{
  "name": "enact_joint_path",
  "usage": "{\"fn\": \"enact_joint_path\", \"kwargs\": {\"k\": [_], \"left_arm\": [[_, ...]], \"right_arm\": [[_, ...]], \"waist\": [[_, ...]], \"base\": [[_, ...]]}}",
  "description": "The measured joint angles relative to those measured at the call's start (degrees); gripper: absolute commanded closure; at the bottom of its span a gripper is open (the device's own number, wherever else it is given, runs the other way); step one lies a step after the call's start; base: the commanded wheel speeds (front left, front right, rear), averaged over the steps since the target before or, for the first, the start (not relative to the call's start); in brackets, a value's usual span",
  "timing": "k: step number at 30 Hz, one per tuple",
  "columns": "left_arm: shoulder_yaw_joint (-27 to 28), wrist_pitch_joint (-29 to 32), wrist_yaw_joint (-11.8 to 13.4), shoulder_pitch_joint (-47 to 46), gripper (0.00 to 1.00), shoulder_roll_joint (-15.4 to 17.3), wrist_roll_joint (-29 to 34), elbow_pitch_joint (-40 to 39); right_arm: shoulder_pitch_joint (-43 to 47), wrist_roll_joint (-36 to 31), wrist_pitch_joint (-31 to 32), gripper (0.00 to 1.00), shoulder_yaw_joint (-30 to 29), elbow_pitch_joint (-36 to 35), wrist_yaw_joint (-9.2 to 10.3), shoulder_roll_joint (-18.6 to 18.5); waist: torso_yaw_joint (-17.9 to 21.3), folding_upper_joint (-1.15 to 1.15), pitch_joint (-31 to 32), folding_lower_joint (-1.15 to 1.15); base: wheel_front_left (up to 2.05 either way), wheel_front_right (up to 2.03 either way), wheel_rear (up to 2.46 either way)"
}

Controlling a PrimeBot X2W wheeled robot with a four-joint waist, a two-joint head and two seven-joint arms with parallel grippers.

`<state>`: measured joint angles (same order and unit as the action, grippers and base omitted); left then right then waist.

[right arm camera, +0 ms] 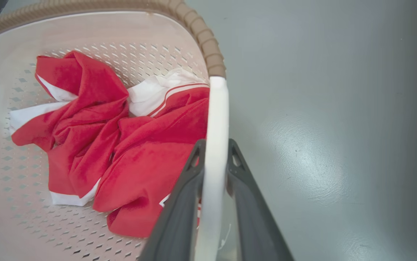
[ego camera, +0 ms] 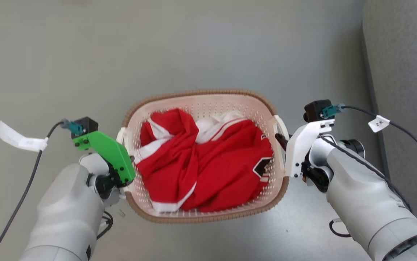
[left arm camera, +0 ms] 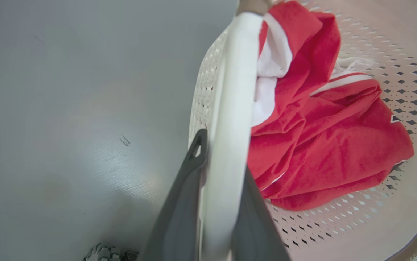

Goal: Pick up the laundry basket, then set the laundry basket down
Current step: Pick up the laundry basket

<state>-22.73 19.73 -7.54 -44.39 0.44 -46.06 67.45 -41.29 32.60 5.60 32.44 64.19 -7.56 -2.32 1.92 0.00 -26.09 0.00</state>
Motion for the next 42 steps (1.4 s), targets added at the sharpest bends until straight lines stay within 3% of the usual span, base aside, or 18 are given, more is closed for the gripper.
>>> {"fn": "enact_joint_path", "kwargs": {"k": [42], "left_arm": [[-3.0, 10.1, 0.1, 8.8, 1.00, 0.3, -6.2, 1.3]], "right_arm": [[6.7, 9.6, 12.8, 1.00, 3.6, 1.6, 0.02, -0.2]], "waist": [[-0.5, 0.00, 20.4, 0.00]], "base": [[0.00, 0.00, 0.00]]}}
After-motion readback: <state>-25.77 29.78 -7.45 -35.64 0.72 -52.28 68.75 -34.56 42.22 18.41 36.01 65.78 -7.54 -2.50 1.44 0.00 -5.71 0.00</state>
